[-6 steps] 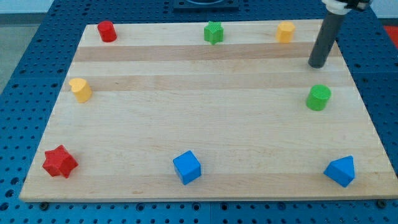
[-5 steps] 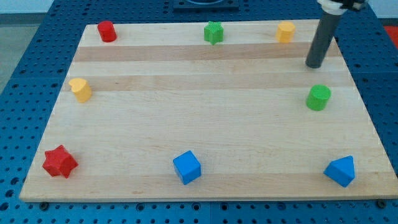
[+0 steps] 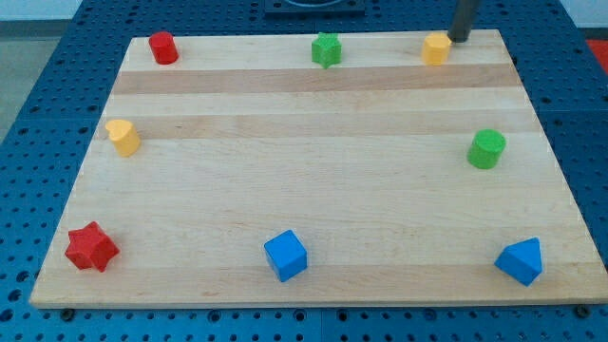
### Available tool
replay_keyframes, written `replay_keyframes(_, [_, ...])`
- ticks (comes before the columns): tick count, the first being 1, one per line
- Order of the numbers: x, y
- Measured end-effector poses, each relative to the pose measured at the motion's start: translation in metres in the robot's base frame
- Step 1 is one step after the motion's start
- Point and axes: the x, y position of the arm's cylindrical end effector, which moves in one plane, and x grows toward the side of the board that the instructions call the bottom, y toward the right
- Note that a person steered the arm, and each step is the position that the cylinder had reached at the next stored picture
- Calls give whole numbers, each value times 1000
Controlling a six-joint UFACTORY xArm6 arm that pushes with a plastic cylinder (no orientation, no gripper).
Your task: Put the yellow hexagon at the bottom of yellow heart
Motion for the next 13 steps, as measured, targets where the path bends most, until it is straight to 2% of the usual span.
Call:
replay_keyframes(2, [43, -45])
replay_keyframes(4, [89, -65])
replay_keyframes(6, [99, -178])
replay_keyframes(7, [146, -202])
replay_keyframes(8, [146, -193])
replay_keyframes(9, [109, -161])
replay_keyframes(10, [101, -110])
replay_keyframes(11, [127, -107])
replay_keyframes(12, [153, -143])
replay_keyframes(13, [154, -174])
